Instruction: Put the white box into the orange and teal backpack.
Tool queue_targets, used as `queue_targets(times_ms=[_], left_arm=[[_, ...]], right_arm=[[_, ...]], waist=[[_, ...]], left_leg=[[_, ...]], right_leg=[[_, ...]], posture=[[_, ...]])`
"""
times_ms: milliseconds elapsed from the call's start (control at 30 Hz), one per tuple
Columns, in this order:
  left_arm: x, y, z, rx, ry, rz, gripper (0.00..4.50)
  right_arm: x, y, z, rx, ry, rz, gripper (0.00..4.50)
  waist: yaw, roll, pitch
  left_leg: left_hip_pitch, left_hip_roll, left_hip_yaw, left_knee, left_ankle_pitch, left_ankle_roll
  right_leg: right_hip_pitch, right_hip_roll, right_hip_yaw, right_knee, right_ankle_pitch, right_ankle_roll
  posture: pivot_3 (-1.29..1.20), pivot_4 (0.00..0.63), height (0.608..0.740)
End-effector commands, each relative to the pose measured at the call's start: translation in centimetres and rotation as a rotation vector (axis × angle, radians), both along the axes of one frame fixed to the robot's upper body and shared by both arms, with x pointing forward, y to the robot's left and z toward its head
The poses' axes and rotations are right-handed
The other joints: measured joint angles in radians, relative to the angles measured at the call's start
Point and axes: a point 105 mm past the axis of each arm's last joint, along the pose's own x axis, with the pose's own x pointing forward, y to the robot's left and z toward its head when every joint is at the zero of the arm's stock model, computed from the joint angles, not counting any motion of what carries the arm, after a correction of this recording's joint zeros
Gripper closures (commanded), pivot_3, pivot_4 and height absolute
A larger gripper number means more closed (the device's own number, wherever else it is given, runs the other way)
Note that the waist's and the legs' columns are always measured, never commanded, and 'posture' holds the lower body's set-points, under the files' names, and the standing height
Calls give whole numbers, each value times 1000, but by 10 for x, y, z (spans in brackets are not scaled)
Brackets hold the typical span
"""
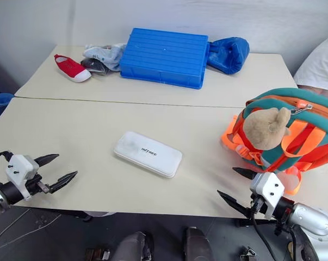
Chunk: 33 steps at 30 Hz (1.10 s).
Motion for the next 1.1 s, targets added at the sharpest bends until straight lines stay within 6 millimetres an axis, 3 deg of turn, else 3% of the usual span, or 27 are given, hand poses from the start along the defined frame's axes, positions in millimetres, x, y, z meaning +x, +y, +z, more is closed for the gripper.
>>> queue_targets(times_ms=[33,200,333,433,633,800,867,1100], left_arm=[[-6,2,3,15,34,-32,0],[-4,-9,8,-54,45,-74,0],[13,-25,22,-94,26,-108,0],[34,-49,31,-89,14,-166,631],[86,-81,51,-21,-53,-147,2402],[113,-102,34,72,18,-181,3964],[120,-104,33,59,48,-161,4479],[108,-112,35,19,95,-258,4479]], right_arm=[[2,4,11,-22,-64,9,61],[4,6,8,13,-56,4,61],[3,14,5,56,-17,49,61],[6,24,2,23,10,100,703],[18,55,-2,-7,2,226,2690],[30,73,-23,-59,61,275,4445],[36,79,-27,-26,98,241,4500],[55,101,-19,-11,93,192,4500]], waist=[[1,0,0],[3,0,0],[8,0,0],[8,0,0],[5,0,0],[4,-1,0],[3,-2,1],[5,-5,3]], left_leg=[[0,0,0,0,0,0],[0,0,0,0,0,0],[0,0,-1,2,0,0],[0,0,-1,2,1,0],[0,-1,0,3,5,4],[0,-1,3,5,7,3],[0,-1,5,5,7,2],[-1,0,6,10,7,1]], right_leg=[[0,0,0,0,0,0],[0,0,0,0,0,0],[1,0,-1,1,0,0],[2,0,-1,1,0,1],[1,1,-1,3,1,2],[0,4,0,5,1,2],[-1,4,2,6,1,3],[-3,3,3,11,1,3]], posture=[[0,150,740],[0,150,740],[0,150,740],[0,150,740],[0,150,740],[0,150,740],[0,150,740],[0,150,740]])
